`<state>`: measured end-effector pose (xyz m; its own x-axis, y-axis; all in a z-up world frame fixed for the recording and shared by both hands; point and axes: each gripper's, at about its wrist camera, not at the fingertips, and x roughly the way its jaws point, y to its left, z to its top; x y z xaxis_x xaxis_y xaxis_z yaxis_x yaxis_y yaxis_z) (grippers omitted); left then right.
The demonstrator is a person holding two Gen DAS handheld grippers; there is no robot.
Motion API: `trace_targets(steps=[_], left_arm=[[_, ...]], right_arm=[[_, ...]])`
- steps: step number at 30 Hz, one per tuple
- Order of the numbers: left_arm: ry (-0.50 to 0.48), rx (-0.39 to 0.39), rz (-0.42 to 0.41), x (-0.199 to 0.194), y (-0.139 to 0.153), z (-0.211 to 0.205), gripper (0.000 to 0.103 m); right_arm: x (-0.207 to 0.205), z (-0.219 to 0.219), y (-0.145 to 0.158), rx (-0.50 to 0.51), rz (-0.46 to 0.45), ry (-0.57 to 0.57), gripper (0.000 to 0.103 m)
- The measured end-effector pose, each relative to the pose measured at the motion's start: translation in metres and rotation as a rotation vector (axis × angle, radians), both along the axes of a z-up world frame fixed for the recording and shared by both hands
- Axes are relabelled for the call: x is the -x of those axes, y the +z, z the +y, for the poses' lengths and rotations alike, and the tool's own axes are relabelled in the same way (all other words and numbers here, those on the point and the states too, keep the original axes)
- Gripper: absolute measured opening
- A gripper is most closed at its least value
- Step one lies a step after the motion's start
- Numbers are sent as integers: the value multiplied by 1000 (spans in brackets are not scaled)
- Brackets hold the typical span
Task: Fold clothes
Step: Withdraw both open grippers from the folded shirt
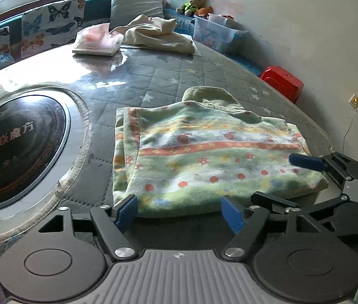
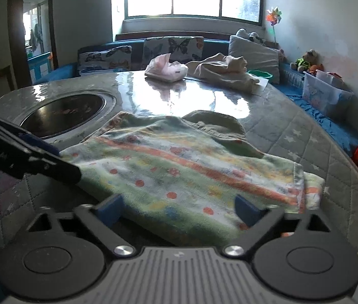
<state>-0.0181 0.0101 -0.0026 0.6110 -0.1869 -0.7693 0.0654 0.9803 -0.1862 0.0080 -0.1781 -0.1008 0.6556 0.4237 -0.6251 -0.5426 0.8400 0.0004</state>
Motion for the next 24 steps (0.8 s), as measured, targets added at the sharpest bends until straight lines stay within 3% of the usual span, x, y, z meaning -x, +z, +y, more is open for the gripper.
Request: trace_targets(steps=[3,11,24], left_arm=[[17,-17,2,2,0,1,88],[63,-30,11,4,-4,9,99],[98,-78,7,1,-5,9,103]], right_arm=[[1,0,2,-4,-9,-5,103],[-7,2,5,-1,-9,-19,103],[-27,10,12,-54,-24,-46,103]])
